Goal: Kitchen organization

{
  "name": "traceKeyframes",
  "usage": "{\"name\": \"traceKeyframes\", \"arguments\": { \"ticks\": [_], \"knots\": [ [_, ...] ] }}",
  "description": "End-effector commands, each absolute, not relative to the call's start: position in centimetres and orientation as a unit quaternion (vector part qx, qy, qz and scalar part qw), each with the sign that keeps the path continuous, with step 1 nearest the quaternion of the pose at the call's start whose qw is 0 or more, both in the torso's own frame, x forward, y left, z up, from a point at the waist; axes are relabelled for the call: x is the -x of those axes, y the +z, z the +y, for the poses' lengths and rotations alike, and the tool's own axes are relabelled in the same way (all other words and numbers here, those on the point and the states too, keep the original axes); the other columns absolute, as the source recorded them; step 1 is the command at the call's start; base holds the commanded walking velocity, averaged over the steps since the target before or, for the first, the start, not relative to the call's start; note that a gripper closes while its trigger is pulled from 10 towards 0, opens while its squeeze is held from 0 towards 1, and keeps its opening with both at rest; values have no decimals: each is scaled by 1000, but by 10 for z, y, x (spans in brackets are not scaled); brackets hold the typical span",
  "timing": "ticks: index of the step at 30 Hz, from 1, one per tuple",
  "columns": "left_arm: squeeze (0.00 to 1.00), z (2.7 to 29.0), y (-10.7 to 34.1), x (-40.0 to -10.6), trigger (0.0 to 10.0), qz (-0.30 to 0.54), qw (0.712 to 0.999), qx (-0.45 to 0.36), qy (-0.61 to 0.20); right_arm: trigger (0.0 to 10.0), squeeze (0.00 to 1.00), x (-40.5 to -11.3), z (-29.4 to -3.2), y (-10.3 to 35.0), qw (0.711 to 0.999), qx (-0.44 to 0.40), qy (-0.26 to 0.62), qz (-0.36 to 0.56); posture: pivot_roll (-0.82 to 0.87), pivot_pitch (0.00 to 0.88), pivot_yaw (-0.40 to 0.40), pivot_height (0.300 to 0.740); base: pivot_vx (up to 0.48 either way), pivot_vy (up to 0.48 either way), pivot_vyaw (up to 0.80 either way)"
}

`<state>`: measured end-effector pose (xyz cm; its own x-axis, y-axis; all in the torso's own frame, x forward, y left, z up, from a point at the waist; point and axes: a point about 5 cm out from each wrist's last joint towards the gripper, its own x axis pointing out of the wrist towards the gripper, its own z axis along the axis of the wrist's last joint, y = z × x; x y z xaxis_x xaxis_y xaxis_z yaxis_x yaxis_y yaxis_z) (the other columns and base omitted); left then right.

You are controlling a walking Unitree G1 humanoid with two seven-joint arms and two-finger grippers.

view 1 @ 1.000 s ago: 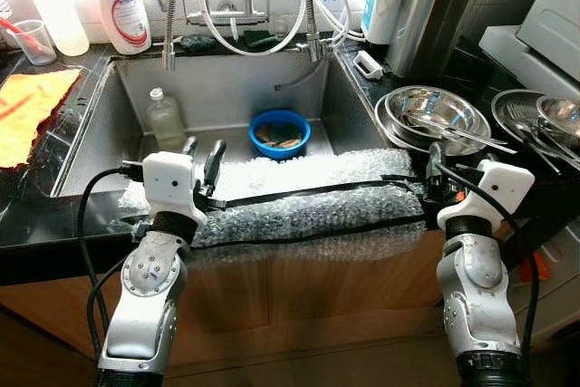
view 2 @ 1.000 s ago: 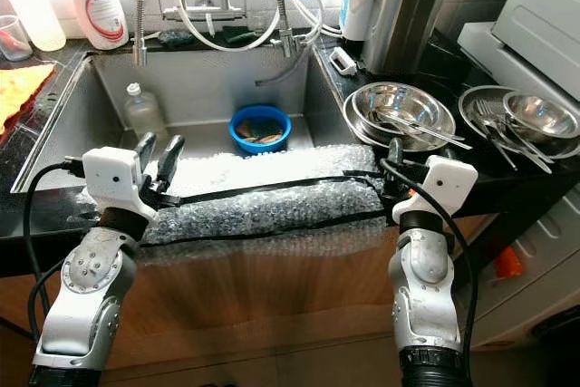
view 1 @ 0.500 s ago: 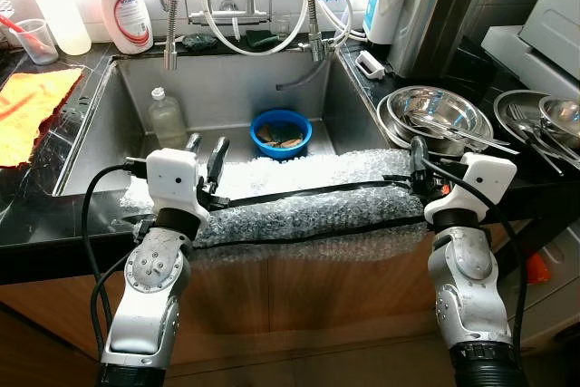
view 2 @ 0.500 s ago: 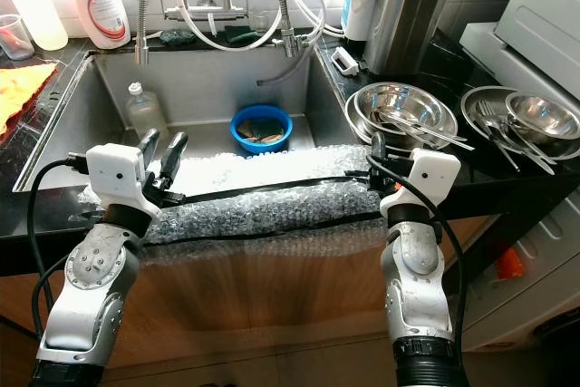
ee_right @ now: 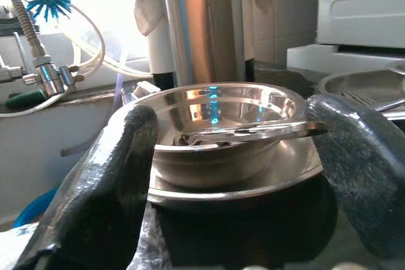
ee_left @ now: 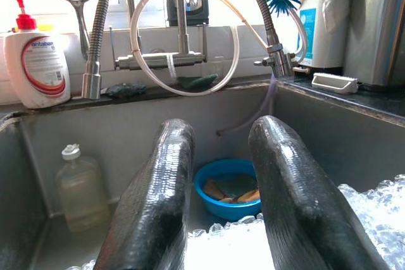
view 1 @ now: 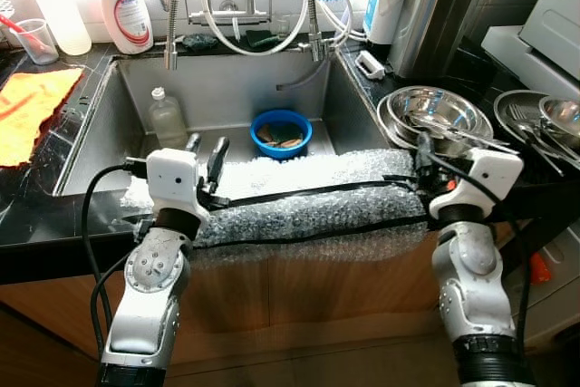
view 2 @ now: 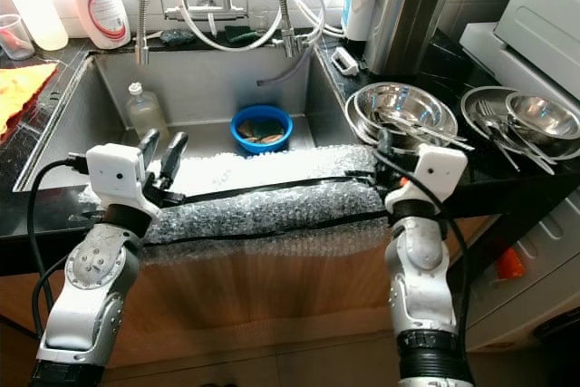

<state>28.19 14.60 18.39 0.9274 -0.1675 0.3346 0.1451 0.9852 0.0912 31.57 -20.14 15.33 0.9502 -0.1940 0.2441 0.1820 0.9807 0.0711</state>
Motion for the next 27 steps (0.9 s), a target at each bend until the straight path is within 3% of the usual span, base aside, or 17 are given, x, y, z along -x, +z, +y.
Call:
{"name": "traceKeyframes", "arguments": {
  "ticks": [1,3,4,5,6,7,27],
  "knots": [
    [0,146,186,-282,10000,-180,980,-40,-78,10000,0,-317,-205,156,986,-16,-100,-131,-26,17,-16,740,0,0,0],
    [0,146,186,-282,10000,-180,980,-40,-79,10000,0,-318,-205,155,987,-17,-100,-128,-25,18,-16,740,0,0,0],
    [0,146,186,-282,10000,-180,980,-40,-79,4510,0,-318,-206,155,987,-17,-100,-127,-25,18,-16,740,0,0,0],
    [0,146,186,-282,10000,-180,980,-40,-79,4510,0,-318,-206,155,987,-17,-100,-127,-24,19,-17,740,0,0,0],
    [0,146,186,-282,10000,-180,980,-40,-79,1137,0,-318,-206,154,987,-18,-101,-126,-23,19,-16,740,0,0,0],
    [0,146,186,-282,10000,-180,980,-40,-79,0,0,-318,-206,154,987,-18,-101,-125,-23,19,-16,740,0,0,0],
    [0,146,185,-282,10000,-179,980,-39,-79,0,0,-319,-204,152,987,-20,-98,-122,-23,18,-16,740,0,0,0]
  ]
}}
